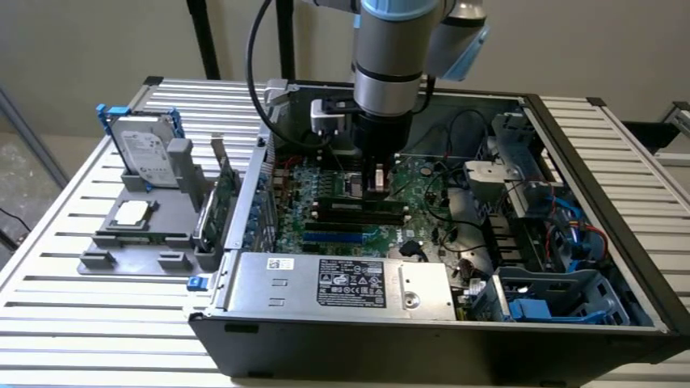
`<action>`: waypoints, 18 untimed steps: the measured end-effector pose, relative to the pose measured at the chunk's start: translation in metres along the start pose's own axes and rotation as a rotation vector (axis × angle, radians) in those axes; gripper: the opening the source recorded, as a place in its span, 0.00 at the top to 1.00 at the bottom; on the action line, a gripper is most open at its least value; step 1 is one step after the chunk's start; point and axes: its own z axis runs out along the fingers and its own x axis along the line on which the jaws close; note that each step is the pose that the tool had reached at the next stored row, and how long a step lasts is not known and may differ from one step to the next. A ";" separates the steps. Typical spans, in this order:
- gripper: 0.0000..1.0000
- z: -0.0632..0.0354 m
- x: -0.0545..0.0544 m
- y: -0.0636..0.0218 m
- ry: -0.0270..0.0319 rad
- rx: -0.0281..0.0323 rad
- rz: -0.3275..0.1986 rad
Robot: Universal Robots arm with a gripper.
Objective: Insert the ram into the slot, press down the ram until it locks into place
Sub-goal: 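Insert the ram into the slot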
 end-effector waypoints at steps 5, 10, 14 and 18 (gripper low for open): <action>0.86 0.0007 0.000 -0.0005 -0.0001 0.0000 0.000; 0.86 0.0015 0.000 -0.0009 -0.0001 0.0001 0.000; 0.86 0.0021 0.002 -0.0011 -0.0002 0.0001 0.000; 0.86 0.0027 0.003 -0.0011 -0.0001 0.0000 0.000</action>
